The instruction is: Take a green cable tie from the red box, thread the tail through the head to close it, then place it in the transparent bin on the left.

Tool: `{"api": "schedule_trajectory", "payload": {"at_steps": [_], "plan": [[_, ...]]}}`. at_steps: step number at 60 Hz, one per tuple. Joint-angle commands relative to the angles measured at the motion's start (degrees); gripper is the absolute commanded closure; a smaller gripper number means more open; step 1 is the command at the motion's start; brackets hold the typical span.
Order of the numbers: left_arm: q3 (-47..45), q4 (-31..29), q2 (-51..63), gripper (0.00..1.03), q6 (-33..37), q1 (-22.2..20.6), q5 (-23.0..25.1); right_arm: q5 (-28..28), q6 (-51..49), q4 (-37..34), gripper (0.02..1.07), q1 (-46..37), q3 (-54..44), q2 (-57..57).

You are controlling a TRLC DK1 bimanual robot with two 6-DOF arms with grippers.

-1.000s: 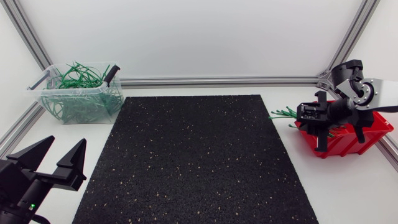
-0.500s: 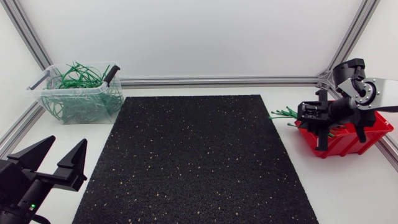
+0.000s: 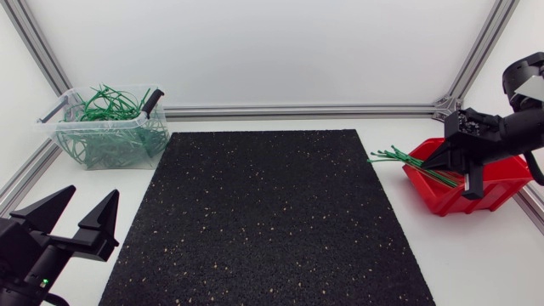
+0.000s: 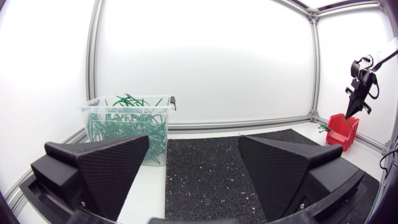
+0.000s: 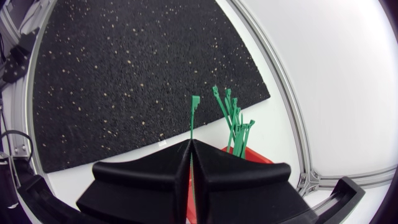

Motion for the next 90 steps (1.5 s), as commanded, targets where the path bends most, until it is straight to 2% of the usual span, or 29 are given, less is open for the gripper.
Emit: {"api": "schedule_trajectory", "payload": {"at_steps": [1,6,16,23,35,41,54,66,82,90], "plan": [[-2.3,-1.0,0.0,0.03,-1.3,-0.5,-0.3,-4.3,0.6,-6.6,1.01,-1.8,6.7,-0.5],[-2.3,-1.1,0.0,0.03,-1.2,-0.4,-0.3,-7.1,0.8,-12.7,1.01,-2.2,11.0,0.2],[-2.3,-1.1,-0.2,0.03,-1.3,-0.4,-0.4,-12.7,4.9,-20.6,1.01,-2.3,19.1,0.5],[-2.3,-1.1,-0.3,0.03,-1.7,-0.4,-0.4,-13.2,7.5,-24.2,1.01,-1.0,21.6,-0.1],[-2.3,-1.1,-0.3,0.03,-1.9,-0.5,-0.4,-13.8,15.7,-26.1,1.01,4.1,23.7,-4.0],[-2.3,-1.1,-0.3,0.03,-1.9,-0.4,-0.4,-11.0,20.3,-26.4,1.01,9.8,23.5,-6.5],[-2.3,-1.1,-0.3,0.03,-1.9,-0.1,-0.4,-8.8,30.1,-26.3,1.01,18.2,25.2,-8.7],[-2.3,-1.0,-0.3,0.03,-1.8,0.4,-0.4,-8.6,36.0,-26.4,1.01,25.3,24.6,-8.7],[-2.3,-0.8,-0.3,0.03,-0.9,1.3,-0.4,-13.2,39.9,-28.4,1.01,31.8,22.7,-5.8],[-2.3,-0.7,-0.4,0.04,-0.9,1.7,-0.4,-14.6,42.6,-25.1,1.01,35.0,20.0,-6.1]]}}
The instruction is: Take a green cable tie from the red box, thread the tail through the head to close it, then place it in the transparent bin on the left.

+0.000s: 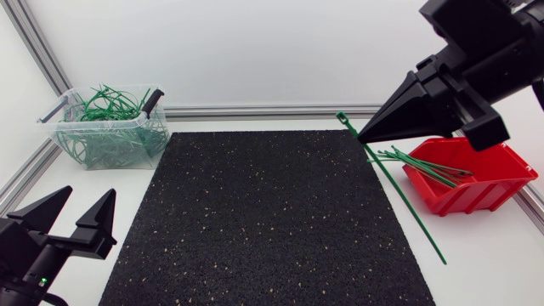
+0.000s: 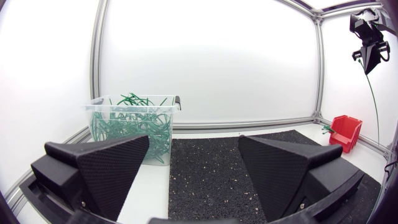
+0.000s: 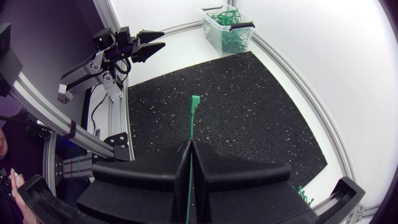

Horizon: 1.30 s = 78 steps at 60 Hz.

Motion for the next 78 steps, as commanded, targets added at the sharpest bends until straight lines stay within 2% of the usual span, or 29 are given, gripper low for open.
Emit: {"api": "schedule_trajectory", "payload": {"at_steps": [1,8,13,20,35,44,49,54,59,63,70,78], "plan": [[-2.4,-0.5,-0.5,0.04,-0.5,0.5,0.1,-0.6,4.0,2.2,1.01,2.3,-3.4,0.2],[-2.4,-0.2,-0.6,0.04,-0.5,-0.1,0.3,-0.6,12.5,9.7,1.01,4.8,-8.3,-0.7],[-2.5,0.2,-0.6,0.05,-0.6,-0.3,0.8,-1.6,15.5,10.7,1.01,6.2,-9.4,0.1],[-2.4,0.2,-0.6,0.05,-0.8,-0.2,1.8,-6.6,18.4,10.7,1.01,8.3,-9.2,4.1],[-0.8,-0.6,0.0,0.05,-2.4,1.3,5.3,-9.2,23.2,15.6,1.01,11.0,-9.5,8.2],[3.5,-0.2,7.0,0.04,-4.7,1.6,7.0,-11.7,25.8,19.6,1.01,11.0,-10.3,8.6],[7.1,0.3,13.3,0.04,-6.3,3.0,9.6,-12.0,27.0,21.6,1.01,11.2,-11.3,8.4],[11.6,0.7,20.5,0.04,-8.6,8.3,17.2,-12.5,27.6,22.9,1.01,11.1,-12.4,8.2],[16.7,1.3,28.0,0.04,-11.9,15.1,27.4,-13.7,28.0,23.8,1.01,10.8,-13.2,8.1],[20.2,1.4,33.4,0.04,-13.5,18.2,34.1,-14.6,28.2,25.1,1.01,10.1,-13.9,7.7],[23.4,2.3,39.5,0.04,-15.9,19.3,42.5,-16.0,29.2,26.6,1.01,9.0,-14.5,7.5],[24.4,2.9,41.3,0.04,-17.5,17.3,49.5,-17.1,29.4,28.3,1.01,8.0,-15.5,6.9]]}}
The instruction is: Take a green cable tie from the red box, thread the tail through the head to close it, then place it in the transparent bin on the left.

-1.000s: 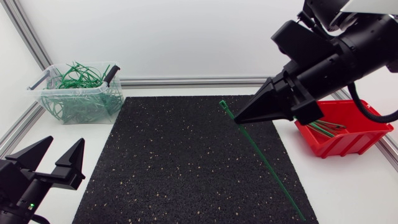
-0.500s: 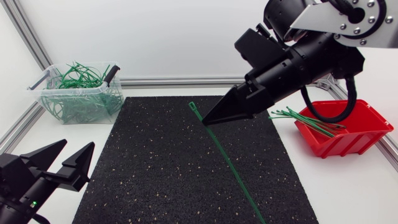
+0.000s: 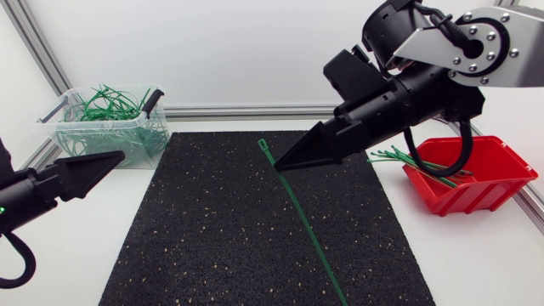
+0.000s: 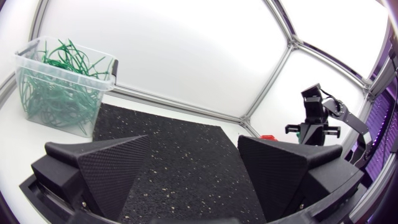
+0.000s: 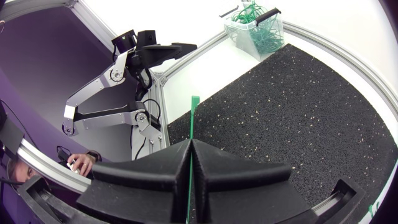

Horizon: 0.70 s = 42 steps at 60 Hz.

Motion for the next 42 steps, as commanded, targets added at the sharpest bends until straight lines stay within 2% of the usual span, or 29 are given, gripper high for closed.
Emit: {"api": "schedule_trajectory", "payload": {"at_steps": [1,9,15,24,31,34,37,42], "plan": [[2.3,0.8,1.0,0.05,-2.7,-1.7,3.6,-1.1,1.4,1.1,1.01,-0.8,-2.0,-0.7],[3.7,1.2,1.9,0.06,-3.4,-5.3,7.5,-2.3,1.7,3.2,1.01,-1.5,-4.0,-1.1],[4.7,4.3,4.1,0.06,-6.1,-8.6,9.0,-3.9,2.2,5.2,1.01,-2.4,-5.4,-1.8],[7.0,5.9,8.0,0.06,-7.9,-14.6,9.2,-7.2,2.4,6.6,1.01,-4.4,-6.4,-2.4],[8.2,11.0,12.3,0.06,-10.8,-20.5,9.1,-9.1,2.4,8.7,1.01,-5.5,-8.0,-3.2],[8.3,13.4,13.0,0.06,-11.7,-21.6,8.8,-9.2,2.4,9.6,1.01,-5.5,-8.6,-3.7],[8.8,17.6,14.7,0.06,-13.7,-23.7,8.7,-9.3,2.9,10.6,1.01,-5.4,-9.2,-3.9],[11.0,17.8,17.3,0.06,-14.3,-26.1,8.7,-9.6,4.1,12.9,1.01,-5.1,-9.9,-3.8]]}}
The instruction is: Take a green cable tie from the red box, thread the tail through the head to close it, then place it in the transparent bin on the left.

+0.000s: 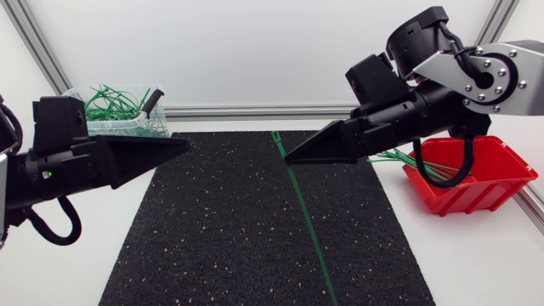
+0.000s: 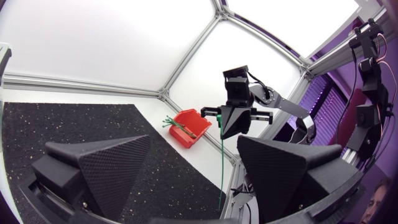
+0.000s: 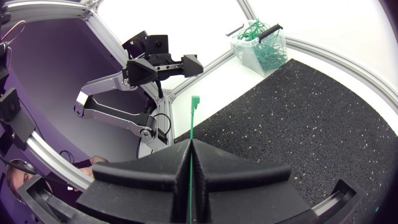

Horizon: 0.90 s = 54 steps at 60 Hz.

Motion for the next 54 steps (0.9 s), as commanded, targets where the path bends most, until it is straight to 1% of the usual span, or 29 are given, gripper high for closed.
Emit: {"api": "schedule_trajectory", "payload": {"at_steps": [1,6,11,16,19,27,30,32,36,42,52,54], "plan": [[3.5,1.6,2.7,0.06,-2.6,-2.4,0.2,-0.5,2.3,2.2,1.01,0.2,-2.1,-0.7],[4.9,1.7,4.4,0.06,-3.1,-4.7,0.3,-0.5,5.5,7.0,1.01,0.7,-3.4,-0.8],[5.8,2.5,6.2,0.06,-3.1,-8.2,0.2,-0.5,8.4,11.4,1.01,0.8,-4.5,-0.5],[7.5,2.9,9.1,0.06,-3.2,-11.2,-0.1,-0.5,9.8,13.6,1.01,1.3,-5.4,-0.5],[8.3,3.0,10.4,0.06,-3.3,-12.1,-0.6,-0.5,10.6,14.5,1.01,1.4,-5.8,-0.8],[11.6,4.0,15.4,0.06,-3.6,-15.5,-1.8,-0.1,20.2,25.7,1.01,1.4,-10.2,-2.9],[12.3,4.5,16.1,0.06,-3.7,-16.8,-2.4,-0.1,22.0,28.2,1.01,1.3,-11.4,-3.0],[12.8,4.6,16.6,0.06,-3.7,-17.2,-2.9,-0.1,22.3,28.8,1.01,1.3,-11.7,-2.9],[13.8,4.8,18.1,0.06,-3.7,-19.4,-4.3,-0.1,22.4,29.2,1.01,1.2,-12.1,-2.5],[14.5,6.0,19.8,0.09,-4.0,-21.1,-5.4,-0.1,22.8,30.0,1.01,0.7,-12.1,-2.1],[14.9,6.2,20.6,0.12,-4.4,-21.6,-5.8,-0.4,24.0,31.5,1.01,0.1,-12.2,-1.4],[14.7,6.3,20.6,0.16,-4.4,-21.6,-5.8,-0.4,24.3,31.7,1.01,0.1,-12.2,-1.2]]}}
